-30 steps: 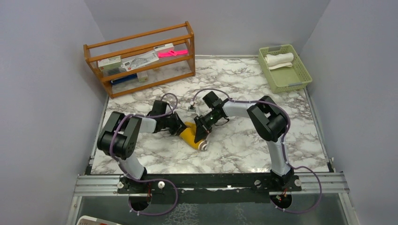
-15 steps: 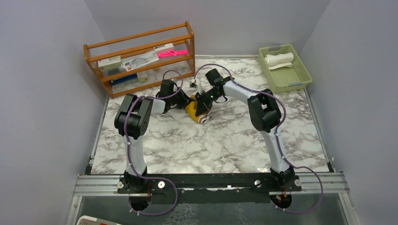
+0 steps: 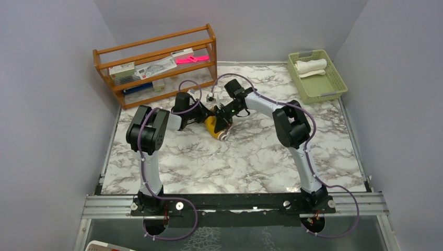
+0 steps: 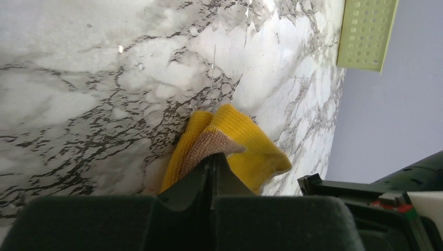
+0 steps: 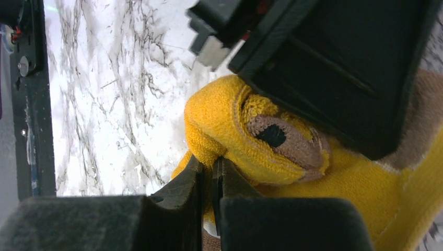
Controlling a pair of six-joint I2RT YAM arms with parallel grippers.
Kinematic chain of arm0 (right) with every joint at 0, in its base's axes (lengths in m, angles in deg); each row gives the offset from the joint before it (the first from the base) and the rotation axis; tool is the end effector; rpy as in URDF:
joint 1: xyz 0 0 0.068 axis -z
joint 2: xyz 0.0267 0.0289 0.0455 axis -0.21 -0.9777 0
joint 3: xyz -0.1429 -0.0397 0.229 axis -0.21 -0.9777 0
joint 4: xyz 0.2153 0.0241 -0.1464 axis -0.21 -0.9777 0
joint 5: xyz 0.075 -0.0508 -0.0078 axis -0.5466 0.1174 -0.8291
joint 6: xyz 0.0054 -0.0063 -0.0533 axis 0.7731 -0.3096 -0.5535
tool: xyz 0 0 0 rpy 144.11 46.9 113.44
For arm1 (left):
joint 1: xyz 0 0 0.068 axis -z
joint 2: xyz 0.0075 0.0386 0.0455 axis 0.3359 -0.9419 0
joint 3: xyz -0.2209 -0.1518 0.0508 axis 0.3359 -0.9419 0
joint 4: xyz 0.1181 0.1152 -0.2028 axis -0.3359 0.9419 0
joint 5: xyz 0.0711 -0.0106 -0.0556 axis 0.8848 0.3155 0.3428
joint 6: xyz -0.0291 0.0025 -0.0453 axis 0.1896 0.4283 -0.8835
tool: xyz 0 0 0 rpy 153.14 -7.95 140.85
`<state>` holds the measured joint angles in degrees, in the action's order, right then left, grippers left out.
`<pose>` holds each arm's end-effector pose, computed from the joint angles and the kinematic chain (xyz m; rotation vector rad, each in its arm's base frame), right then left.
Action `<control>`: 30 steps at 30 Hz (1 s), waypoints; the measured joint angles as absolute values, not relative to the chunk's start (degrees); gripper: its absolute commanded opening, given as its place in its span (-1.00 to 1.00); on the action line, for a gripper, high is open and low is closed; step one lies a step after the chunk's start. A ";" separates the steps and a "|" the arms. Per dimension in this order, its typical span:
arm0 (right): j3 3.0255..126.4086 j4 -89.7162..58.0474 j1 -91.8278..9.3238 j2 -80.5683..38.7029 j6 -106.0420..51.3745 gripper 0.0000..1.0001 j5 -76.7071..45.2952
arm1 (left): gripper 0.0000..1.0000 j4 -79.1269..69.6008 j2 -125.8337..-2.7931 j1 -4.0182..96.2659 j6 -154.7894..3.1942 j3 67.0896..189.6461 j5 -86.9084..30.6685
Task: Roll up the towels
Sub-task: Roll the towel at the center of the board.
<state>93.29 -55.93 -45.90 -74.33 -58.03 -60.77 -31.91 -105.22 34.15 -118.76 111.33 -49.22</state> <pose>0.3817 0.2893 0.1398 -1.4416 2.1716 1.3195 0.3798 -0.1163 0.1089 -0.4705 2.2653 -1.2146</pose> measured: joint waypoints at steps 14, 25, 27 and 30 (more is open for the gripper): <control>90.60 -52.93 -48.37 -74.72 -59.12 -0.99 -63.53 | -0.55 -18.95 -89.18 22.87 -114.81 113.82 -56.24; 90.64 -52.38 -48.20 -74.83 -56.85 -0.99 -63.70 | -1.00 -12.18 -81.20 25.84 -106.22 106.11 -68.52; 90.62 -52.32 -48.20 -74.83 -56.69 -0.99 -63.70 | -1.00 -10.84 -83.01 26.61 -104.49 106.31 -69.22; 90.38 -52.06 -48.18 -74.83 -56.37 -0.99 -63.72 | -1.00 -8.94 -87.30 28.14 -102.24 107.84 -69.55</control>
